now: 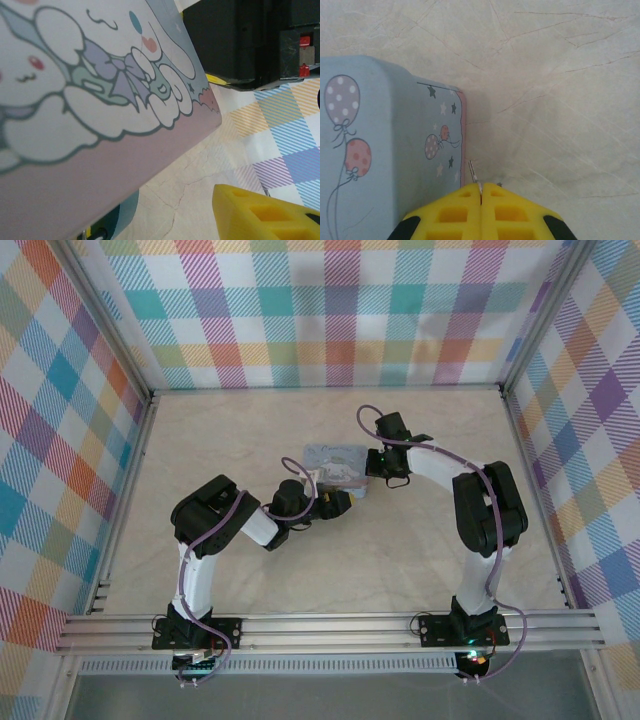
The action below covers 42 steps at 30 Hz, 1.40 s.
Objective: Unlock the padlock with the key
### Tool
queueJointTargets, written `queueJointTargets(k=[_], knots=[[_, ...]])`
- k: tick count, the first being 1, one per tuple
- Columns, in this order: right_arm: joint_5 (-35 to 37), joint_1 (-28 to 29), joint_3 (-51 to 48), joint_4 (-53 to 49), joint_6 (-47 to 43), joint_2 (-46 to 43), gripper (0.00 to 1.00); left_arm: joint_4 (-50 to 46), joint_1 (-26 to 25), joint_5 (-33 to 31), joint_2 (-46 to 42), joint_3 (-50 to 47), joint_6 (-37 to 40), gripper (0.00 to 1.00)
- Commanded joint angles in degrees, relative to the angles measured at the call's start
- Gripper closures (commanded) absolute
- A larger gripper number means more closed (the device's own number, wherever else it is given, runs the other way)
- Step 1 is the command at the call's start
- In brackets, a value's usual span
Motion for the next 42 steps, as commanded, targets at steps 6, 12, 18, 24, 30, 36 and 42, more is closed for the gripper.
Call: queueJointTargets(k=[6, 12, 18, 24, 30, 36, 42], knots=[[-1.0, 1.0, 1.1, 0.2, 1.1, 0.4, 1.0, -3.2, 0.0, -5.6, -0.4, -7.4, -0.8, 0.47], [-1.8, 1.0, 1.1, 0.6, 1.5, 0.5, 1.0, -3.6, 0.6, -5.5, -0.6, -8.0, -0.2, 0.54], [-2.0, 1.1, 0.0, 1.1, 1.7, -0.2, 1.0, -4.6, 1.0, -4.9, 0.7, -6.0, -0.3, 0.7], [-2.1, 1.3, -0.5, 1.5, 1.8, -0.5, 1.0, -7.2, 1.3, -3.6, 1.3, -4.5, 0.3, 0.79], [-2.2, 1.4, -0.9, 1.7, 1.9, -0.6, 1.0, -8.2, 1.5, -3.6, 1.0, -4.8, 0.1, 0.7], [-2.7, 2.0, -1.2, 2.0, 2.1, -0.8, 1.0, -5.6, 1.0, -1.5, 2.2, -2.9, -1.5, 0.55], [-2.4, 2.3, -0.9, 1.8, 2.3, -0.8, 1.0, -5.2, -0.5, -1.4, 3.8, -0.1, -2.6, 0.53]])
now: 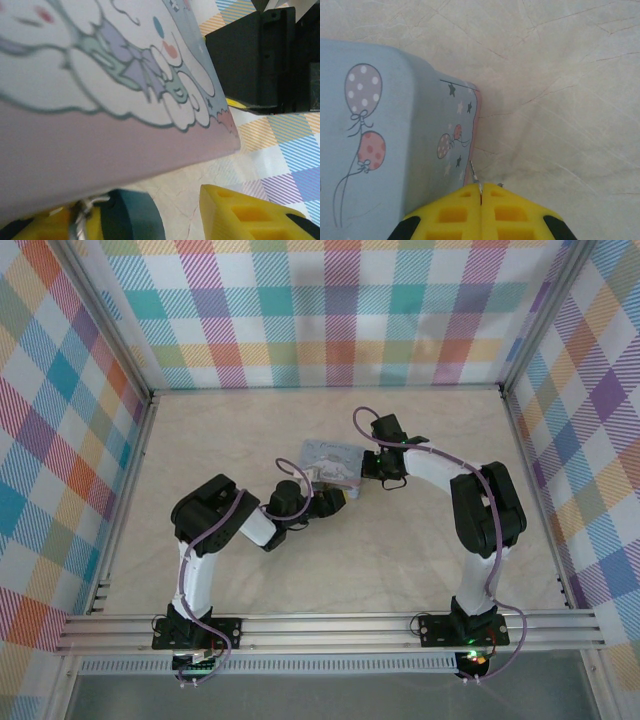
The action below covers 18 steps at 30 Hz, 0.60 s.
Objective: Unlock the padlock with the key
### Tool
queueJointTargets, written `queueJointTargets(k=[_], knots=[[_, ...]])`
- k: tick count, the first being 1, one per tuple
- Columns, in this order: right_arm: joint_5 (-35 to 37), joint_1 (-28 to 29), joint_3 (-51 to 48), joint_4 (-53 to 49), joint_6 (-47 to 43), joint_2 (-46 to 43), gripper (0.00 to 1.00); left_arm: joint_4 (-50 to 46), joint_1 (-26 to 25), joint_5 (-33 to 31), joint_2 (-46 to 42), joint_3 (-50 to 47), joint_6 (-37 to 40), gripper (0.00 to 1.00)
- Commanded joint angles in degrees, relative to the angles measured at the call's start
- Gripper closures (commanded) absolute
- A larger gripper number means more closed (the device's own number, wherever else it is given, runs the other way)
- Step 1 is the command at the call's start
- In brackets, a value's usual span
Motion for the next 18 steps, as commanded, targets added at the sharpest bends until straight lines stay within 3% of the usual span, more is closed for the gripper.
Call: queueJointTargets(k=[1, 6, 18], knots=[[-1.2, 0.9, -0.4, 0.9, 0.7, -0.8, 1.0, -6.3, -1.0, 0.0, 2.9, -0.2, -1.5, 0.53], [-1.0, 0.9, -0.8, 0.9, 0.6, -0.9, 1.0, -5.6, 0.5, -2.6, 1.3, -4.0, -1.7, 0.54], [-0.6, 0.9, -0.5, 0.9, 0.4, -1.0, 1.0, -7.5, 3.2, -1.9, -1.4, -8.8, -0.8, 0.57]])
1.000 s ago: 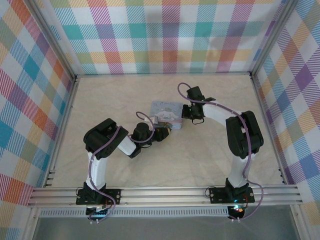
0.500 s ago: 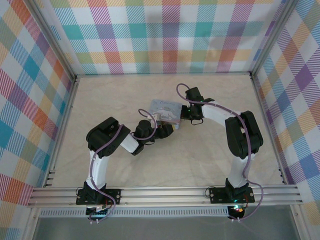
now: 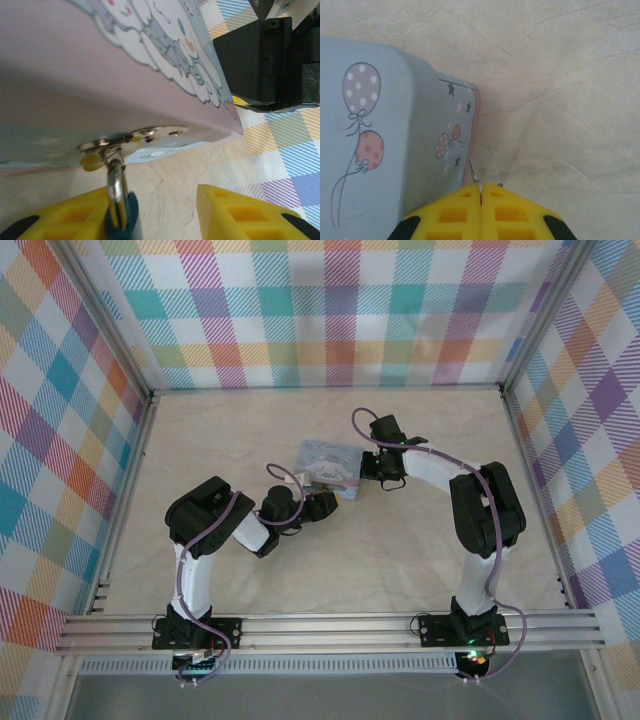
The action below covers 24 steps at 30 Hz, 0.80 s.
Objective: Unlock the padlock with the key
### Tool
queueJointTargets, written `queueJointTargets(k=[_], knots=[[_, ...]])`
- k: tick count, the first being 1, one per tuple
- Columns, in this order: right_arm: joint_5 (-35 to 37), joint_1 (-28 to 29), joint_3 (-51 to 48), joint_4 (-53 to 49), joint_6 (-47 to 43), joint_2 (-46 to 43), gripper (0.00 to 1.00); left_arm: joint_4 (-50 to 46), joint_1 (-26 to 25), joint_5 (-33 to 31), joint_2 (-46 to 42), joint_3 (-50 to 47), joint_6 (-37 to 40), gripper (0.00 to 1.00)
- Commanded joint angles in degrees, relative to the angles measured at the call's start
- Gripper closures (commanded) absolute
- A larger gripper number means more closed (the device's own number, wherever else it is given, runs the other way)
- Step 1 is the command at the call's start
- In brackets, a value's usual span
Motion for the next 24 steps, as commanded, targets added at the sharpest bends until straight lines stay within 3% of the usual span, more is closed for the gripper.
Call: queueJointTargets(k=[1, 5, 24], knots=[[-0.5, 0.6, -0.3, 0.9, 0.5, -0.9, 1.0, -10.8, 1.6, -0.3, 1.0, -2.7, 0.6, 0.57], [-0.4, 0.5, -0.3, 0.8, 0.4, -0.8, 1.0, -12.2, 2.4, 1.2, 0.3, -2.3, 1.2, 0.58], [-0.4, 0.6, -0.3, 0.6, -0.3, -1.2, 1.0, -16.5, 3.3, 4.0, 2.0, 2.3, 2.2, 0.83]])
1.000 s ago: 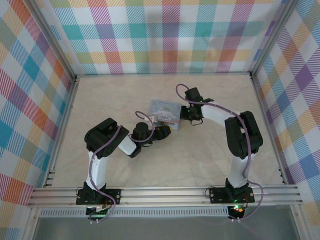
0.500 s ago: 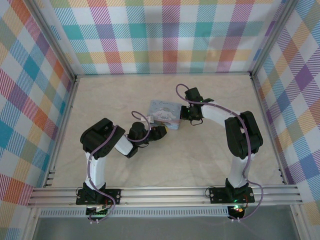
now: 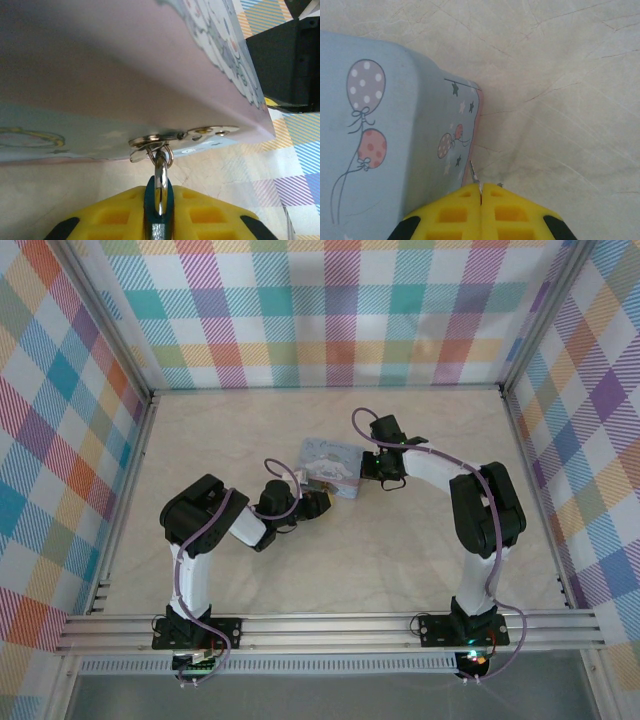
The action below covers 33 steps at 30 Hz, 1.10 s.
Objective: Unlock the padlock with the key
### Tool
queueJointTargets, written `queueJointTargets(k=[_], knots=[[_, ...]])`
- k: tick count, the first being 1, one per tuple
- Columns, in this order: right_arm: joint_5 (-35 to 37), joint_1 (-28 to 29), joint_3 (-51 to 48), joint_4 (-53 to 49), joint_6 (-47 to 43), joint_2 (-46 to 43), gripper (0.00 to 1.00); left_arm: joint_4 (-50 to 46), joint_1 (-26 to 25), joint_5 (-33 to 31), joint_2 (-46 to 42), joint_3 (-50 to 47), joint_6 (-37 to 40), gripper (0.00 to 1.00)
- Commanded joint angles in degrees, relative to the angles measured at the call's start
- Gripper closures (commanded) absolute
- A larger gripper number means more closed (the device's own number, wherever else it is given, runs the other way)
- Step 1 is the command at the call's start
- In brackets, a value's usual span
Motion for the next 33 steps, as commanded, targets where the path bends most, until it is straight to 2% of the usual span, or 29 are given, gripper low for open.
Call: queueJointTargets(k=[1, 4, 6, 11, 22, 27, 33], knots=[[-0.6, 0.6, -0.3, 0.6, -0.4, -1.2, 1.0, -9.2, 0.7, 0.6, 2.8, 0.3, -0.1, 0.81], [-0.5, 0.6, -0.2, 0.5, -0.6, -1.3, 1.0, -11.0, 0.8, 0.3, 2.6, 0.9, -0.2, 0.7], [-0.4, 0.6, -0.3, 0.6, -0.7, -1.3, 1.0, -11.9, 0.9, 0.0, 2.4, 1.0, -0.3, 0.67], [-0.3, 0.6, -0.4, 0.7, -0.8, -1.2, 1.0, -13.1, 1.8, -0.5, 1.5, 0.8, -0.2, 0.68], [-0.2, 0.6, -0.7, 1.1, -1.0, -1.2, 1.0, -13.9, 3.0, 0.7, 0.9, 0.4, -0.3, 0.77], [0.5, 0.5, -0.8, 1.0, -1.2, -1.4, 1.0, -15.9, 3.1, -0.2, 0.2, 0.8, -0.1, 0.66], [0.5, 0.6, -0.6, 1.0, -1.4, -1.4, 1.0, -17.0, 3.6, -1.9, -1.7, 0.2, 0.5, 0.63]])
